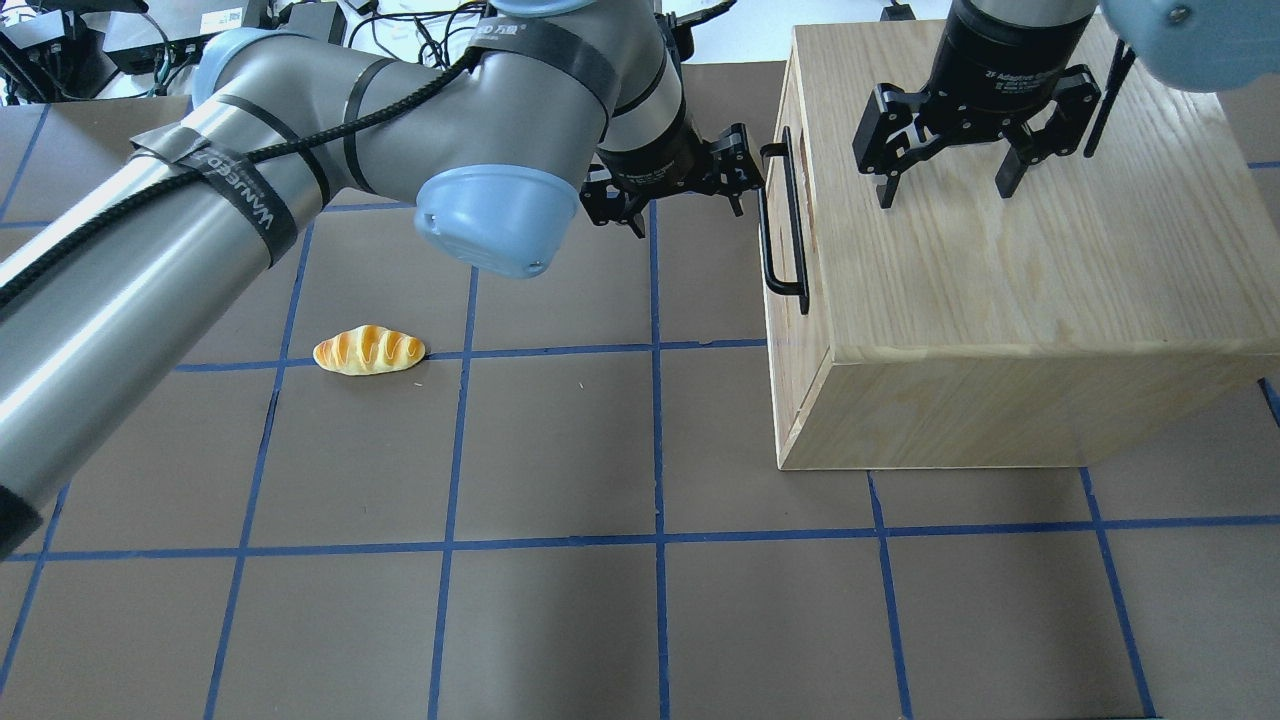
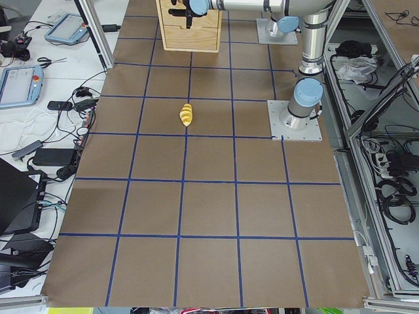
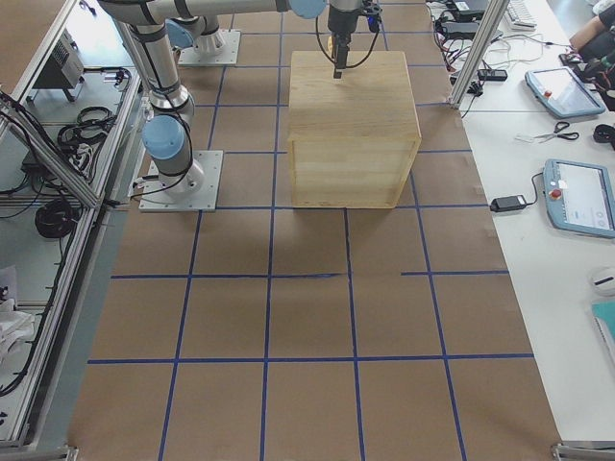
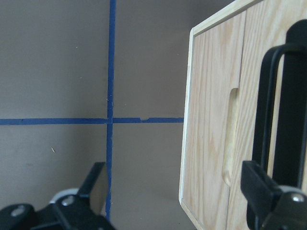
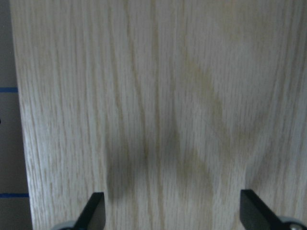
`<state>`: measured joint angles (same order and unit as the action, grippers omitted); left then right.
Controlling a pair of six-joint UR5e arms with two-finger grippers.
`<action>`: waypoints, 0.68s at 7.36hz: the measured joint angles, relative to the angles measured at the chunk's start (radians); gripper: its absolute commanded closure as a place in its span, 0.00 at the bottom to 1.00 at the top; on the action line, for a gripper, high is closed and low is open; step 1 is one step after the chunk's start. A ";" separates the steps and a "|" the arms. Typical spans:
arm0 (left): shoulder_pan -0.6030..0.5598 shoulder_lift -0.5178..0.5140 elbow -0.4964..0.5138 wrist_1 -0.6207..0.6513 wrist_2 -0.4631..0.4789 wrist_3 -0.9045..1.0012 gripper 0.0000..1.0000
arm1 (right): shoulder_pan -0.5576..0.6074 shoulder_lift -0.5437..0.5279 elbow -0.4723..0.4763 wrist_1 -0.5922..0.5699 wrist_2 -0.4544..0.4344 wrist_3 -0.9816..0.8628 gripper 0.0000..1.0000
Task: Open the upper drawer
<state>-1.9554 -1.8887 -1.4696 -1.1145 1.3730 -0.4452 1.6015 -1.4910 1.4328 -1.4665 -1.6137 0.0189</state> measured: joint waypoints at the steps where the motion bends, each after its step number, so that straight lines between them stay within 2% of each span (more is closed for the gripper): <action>1: -0.004 -0.015 0.001 0.028 -0.027 0.004 0.00 | 0.000 0.000 0.000 0.000 0.000 0.001 0.00; 5: -0.017 -0.038 0.003 0.060 -0.052 0.015 0.00 | 0.000 0.000 0.000 0.000 0.000 0.001 0.00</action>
<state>-1.9721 -1.9272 -1.4670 -1.0543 1.3214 -0.4298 1.6015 -1.4911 1.4327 -1.4665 -1.6137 0.0200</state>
